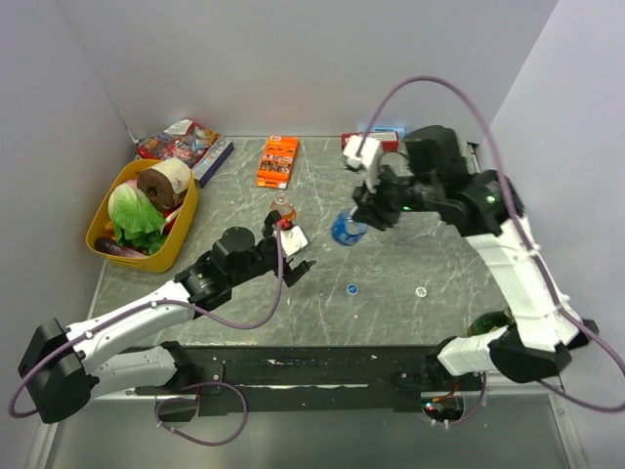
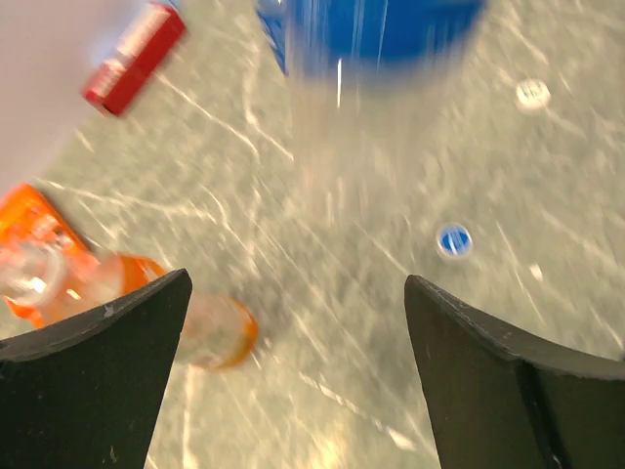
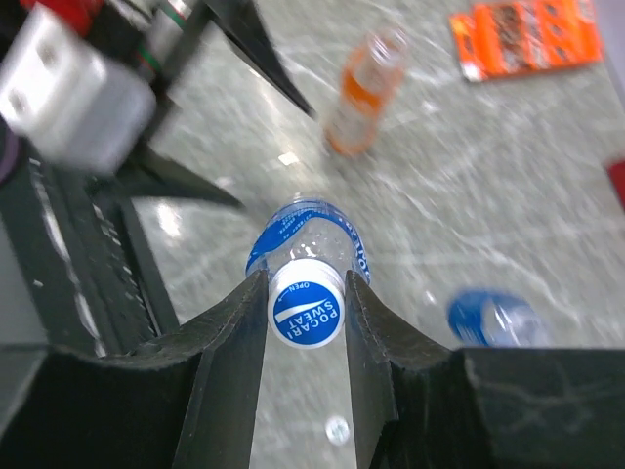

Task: Screw on the bottle caps

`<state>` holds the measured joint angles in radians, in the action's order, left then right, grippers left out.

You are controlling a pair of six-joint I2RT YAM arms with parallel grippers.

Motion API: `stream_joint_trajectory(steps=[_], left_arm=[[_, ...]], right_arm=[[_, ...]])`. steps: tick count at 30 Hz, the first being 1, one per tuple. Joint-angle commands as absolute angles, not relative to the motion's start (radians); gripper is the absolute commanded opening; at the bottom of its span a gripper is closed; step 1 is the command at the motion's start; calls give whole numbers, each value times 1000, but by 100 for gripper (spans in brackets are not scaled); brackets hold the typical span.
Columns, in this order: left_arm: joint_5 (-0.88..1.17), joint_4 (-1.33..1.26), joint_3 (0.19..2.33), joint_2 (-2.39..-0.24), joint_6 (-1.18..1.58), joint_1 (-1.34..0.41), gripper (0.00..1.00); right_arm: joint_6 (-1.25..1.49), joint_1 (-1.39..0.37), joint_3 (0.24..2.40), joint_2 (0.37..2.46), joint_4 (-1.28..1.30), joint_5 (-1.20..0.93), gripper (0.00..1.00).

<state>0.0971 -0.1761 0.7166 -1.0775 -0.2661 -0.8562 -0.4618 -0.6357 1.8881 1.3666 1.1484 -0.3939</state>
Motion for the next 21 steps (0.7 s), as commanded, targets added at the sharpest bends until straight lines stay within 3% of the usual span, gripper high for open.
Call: stream_joint_trajectory(steps=[1,9,13,21], left_arm=[[242,-57,695,-1032,-259,-818,96],[281,-54,715,-1028,-324,-808,96],[281,-49,719,-1031,-310,-807,96],[281,-23,742,-1037,-305,-807,96]], right_arm=[[-544,-555,1867,1290,1255,-315,0],[-658,-301,1614,1174,1213,-324,0],[-673,-88,1549,1175,1172,-391,0],[-663,52,1488,1250,990,-403,0]])
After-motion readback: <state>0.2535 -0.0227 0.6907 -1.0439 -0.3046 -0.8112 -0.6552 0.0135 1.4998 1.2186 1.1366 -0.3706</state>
